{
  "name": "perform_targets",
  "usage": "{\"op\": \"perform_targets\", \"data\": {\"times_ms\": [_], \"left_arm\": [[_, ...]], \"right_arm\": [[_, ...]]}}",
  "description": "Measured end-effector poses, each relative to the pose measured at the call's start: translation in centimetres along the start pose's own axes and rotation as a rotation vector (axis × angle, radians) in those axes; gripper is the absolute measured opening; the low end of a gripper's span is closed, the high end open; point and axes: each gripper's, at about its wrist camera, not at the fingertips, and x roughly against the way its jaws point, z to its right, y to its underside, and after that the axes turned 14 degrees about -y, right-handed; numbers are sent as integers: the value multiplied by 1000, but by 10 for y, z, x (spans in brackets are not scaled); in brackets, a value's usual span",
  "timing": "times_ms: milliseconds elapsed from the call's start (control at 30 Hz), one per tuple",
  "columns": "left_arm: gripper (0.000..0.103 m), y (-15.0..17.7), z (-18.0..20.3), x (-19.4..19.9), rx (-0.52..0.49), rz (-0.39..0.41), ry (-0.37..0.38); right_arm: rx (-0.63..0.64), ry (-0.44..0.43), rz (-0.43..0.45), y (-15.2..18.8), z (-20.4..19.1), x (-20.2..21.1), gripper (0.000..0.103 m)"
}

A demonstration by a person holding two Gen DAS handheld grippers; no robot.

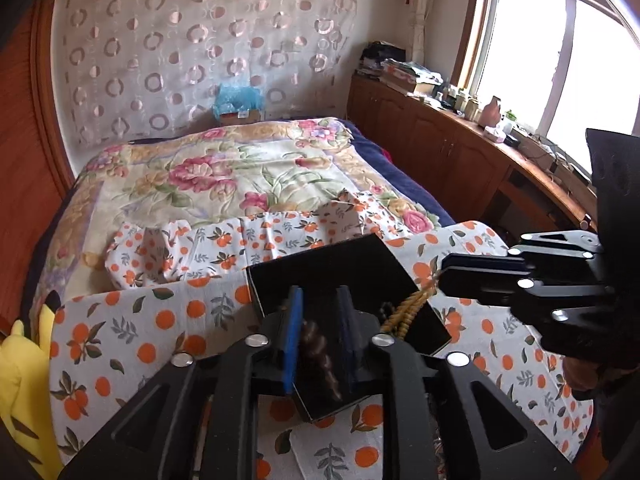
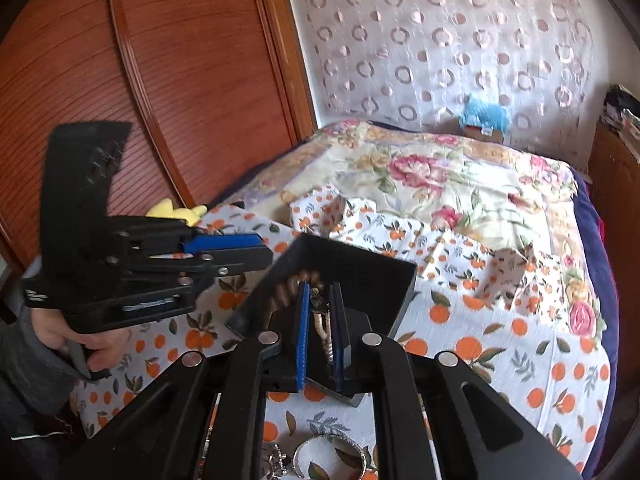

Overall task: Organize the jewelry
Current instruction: 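Lower beads and chain into the black box and open both tools, then grasp the silver chain jewelry with the right tool and lift it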

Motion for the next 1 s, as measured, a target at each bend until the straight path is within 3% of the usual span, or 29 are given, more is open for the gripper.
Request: {"op": "perform_targets", "data": {"times_ms": [33, 133, 167, 467, 667, 1000], "left_arm": [[23, 2, 0, 2, -4, 2, -4], [28, 10, 1, 8, -9, 4, -13], [28, 14, 2, 11, -9, 4, -14], [33, 61, -1, 31, -9, -34, -14], [33, 94, -2, 34, -13, -83, -17], [33, 127, -5, 33, -11, -133, -39]], "right_arm": [[-3, 3, 2, 3, 1, -2, 12], [-17, 12, 6, 9, 3, -3, 30], [-18, 18, 13, 12, 3, -2, 32], [-6, 90, -12, 65, -6, 20, 32], [-72, 114, -48, 109, 1, 23, 32], [-132, 26, -89, 138, -18, 13, 32]]}}
